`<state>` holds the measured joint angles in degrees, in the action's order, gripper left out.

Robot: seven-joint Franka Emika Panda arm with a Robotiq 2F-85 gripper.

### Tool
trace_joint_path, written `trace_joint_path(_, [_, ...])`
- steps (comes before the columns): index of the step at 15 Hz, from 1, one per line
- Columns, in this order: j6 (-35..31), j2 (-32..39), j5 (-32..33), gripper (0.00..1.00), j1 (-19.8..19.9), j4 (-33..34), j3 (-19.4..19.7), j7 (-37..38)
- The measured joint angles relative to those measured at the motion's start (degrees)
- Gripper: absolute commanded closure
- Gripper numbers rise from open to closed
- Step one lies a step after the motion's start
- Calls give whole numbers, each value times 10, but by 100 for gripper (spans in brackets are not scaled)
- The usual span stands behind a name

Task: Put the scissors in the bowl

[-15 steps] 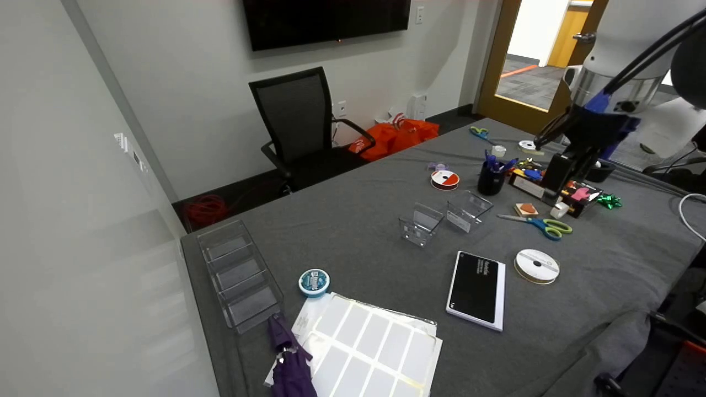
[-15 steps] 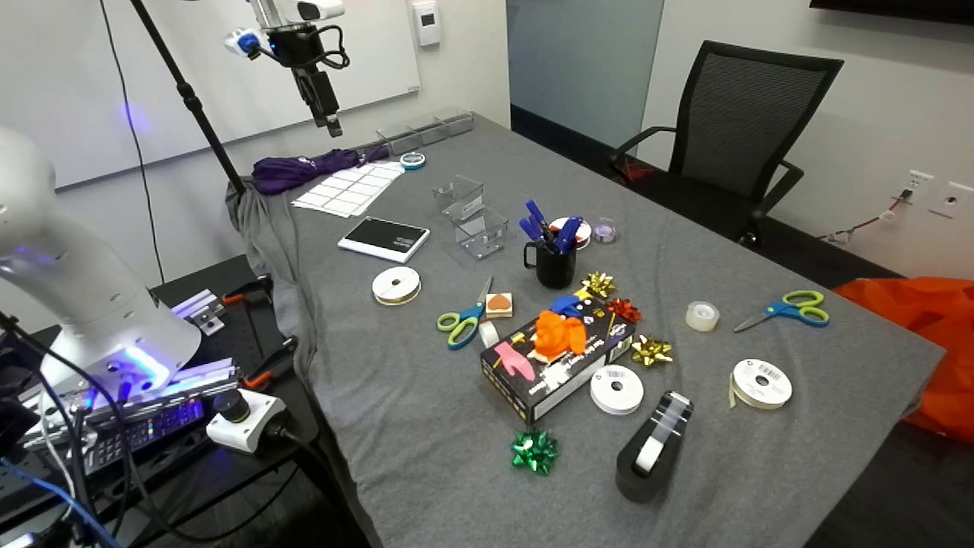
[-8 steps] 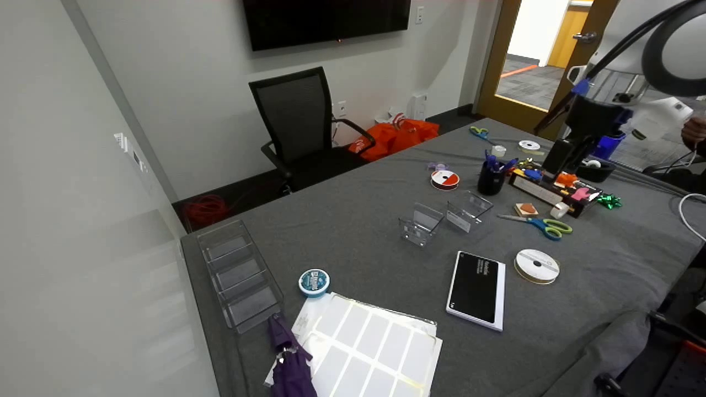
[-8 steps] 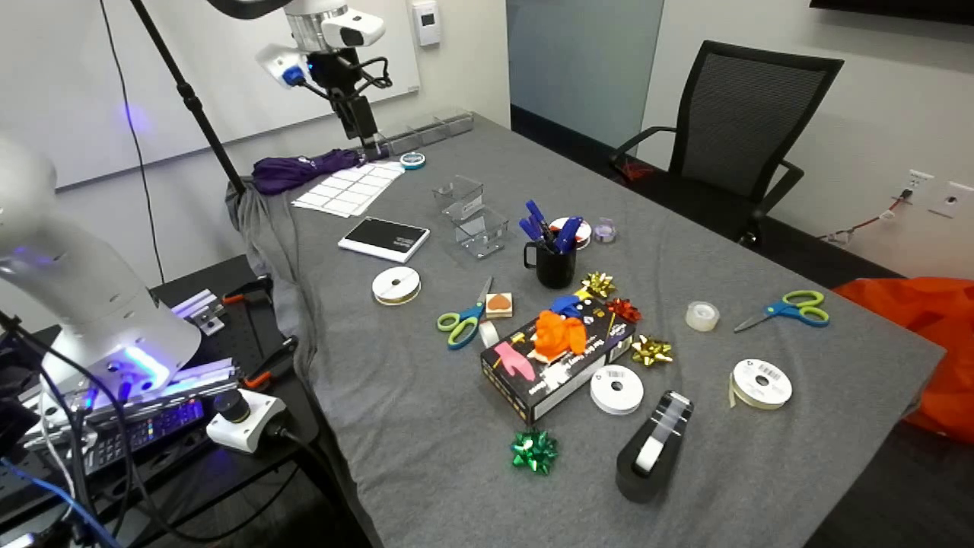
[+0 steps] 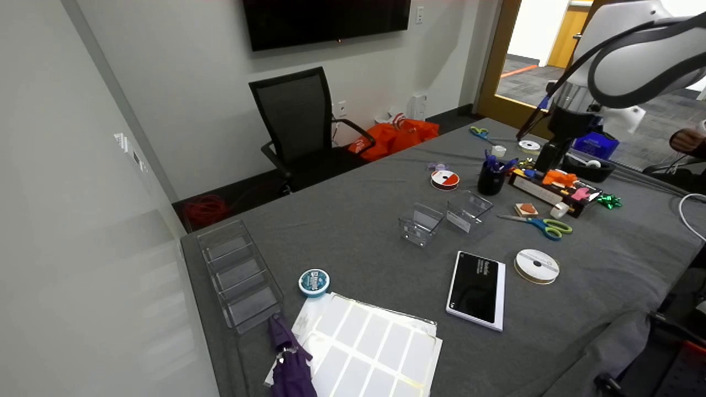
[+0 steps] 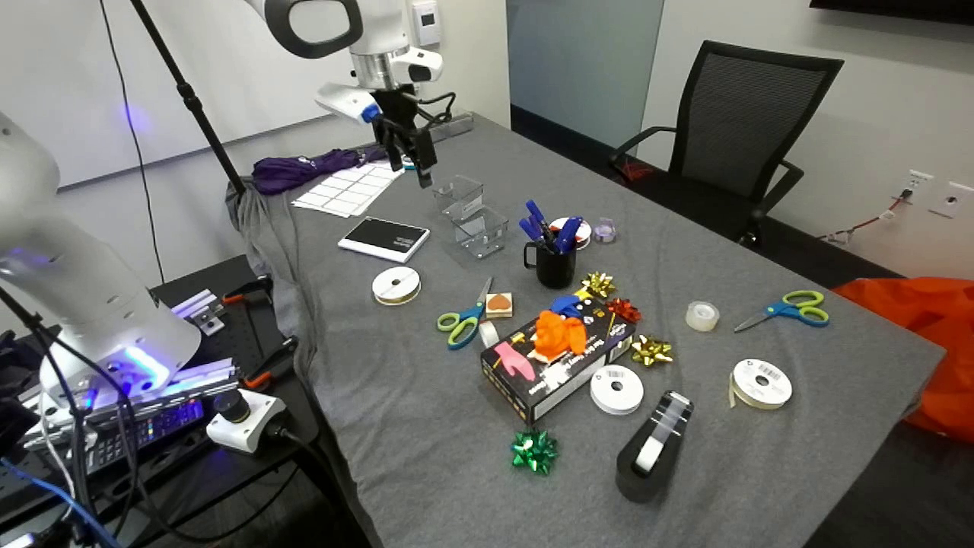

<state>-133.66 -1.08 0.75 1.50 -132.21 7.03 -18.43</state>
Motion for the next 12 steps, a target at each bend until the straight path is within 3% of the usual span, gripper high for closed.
trace_joint_path(2, [-14, 31, 4, 0, 8, 23, 1, -58])
trace_joint_path(12, [-14, 39, 4, 0, 10, 29, -4, -55])
